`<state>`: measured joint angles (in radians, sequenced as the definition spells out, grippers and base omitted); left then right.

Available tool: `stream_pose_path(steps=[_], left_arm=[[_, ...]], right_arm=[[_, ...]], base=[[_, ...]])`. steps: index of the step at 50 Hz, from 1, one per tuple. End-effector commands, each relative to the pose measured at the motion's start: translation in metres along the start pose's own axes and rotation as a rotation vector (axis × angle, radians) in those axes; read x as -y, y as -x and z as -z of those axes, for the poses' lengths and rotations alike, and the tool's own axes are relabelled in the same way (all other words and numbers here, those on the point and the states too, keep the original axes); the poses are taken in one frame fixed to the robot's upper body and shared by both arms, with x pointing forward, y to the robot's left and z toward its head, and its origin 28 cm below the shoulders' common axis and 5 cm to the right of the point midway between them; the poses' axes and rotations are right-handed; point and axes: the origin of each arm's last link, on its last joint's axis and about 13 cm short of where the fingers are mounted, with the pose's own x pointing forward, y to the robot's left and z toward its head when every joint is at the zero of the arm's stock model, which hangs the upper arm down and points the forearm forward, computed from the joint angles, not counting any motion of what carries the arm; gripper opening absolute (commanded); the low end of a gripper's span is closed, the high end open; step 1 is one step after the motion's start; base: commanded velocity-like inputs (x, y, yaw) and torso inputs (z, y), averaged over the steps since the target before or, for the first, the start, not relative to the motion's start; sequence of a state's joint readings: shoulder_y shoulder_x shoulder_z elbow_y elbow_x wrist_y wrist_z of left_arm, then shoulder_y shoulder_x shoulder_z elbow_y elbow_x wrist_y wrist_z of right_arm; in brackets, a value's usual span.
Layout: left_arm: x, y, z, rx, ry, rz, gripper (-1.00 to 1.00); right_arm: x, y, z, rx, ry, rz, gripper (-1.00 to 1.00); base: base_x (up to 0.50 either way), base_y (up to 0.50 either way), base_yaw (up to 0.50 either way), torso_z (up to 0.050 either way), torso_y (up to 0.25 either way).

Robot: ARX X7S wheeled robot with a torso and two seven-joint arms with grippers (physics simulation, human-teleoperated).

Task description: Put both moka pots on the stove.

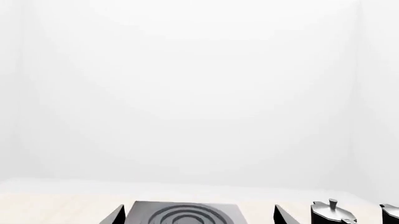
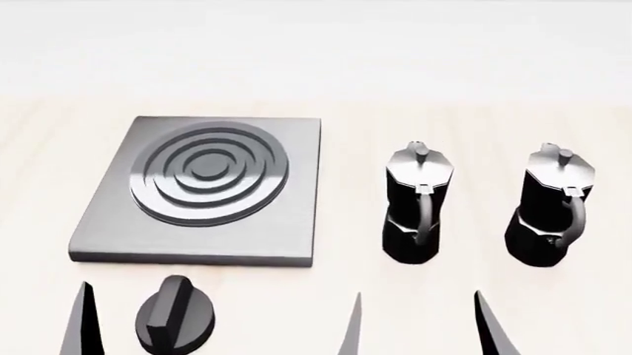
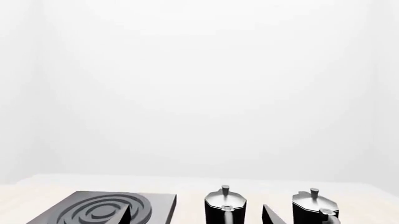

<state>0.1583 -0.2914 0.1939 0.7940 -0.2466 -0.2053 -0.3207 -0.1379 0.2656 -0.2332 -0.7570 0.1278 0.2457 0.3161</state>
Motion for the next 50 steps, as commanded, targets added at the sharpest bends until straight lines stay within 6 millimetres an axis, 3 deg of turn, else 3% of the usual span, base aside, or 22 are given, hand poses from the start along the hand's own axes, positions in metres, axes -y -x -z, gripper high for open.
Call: stream_pose_path(steps=[1, 17, 50], left_arm=[[0.0002, 0.0000, -0.0003, 0.000, -0.001, 0.000, 1.00], [-0.0006, 0.0000, 0.0012, -0.002, -0.002, -0.001, 1.00], [0.0002, 0.0002, 0.0011, -0.003, -0.003, 0.003, 1.00]], right_arm=[[0.0000, 0.0001, 0.0000, 0.000, -0.001, 0.000, 1.00], [-0.0005, -0.0001, 0.0015, 0.003, 0.002, 0.002, 1.00], [-0.0003, 0.0018, 0.0006, 0.013, -0.018, -0.009, 1.00]], base=[[0.15, 0.00, 0.00, 0.000, 0.000], [0.15, 0.00, 0.00, 0.000, 0.001], [0.00, 0.03, 0.00, 0.000, 0.000]])
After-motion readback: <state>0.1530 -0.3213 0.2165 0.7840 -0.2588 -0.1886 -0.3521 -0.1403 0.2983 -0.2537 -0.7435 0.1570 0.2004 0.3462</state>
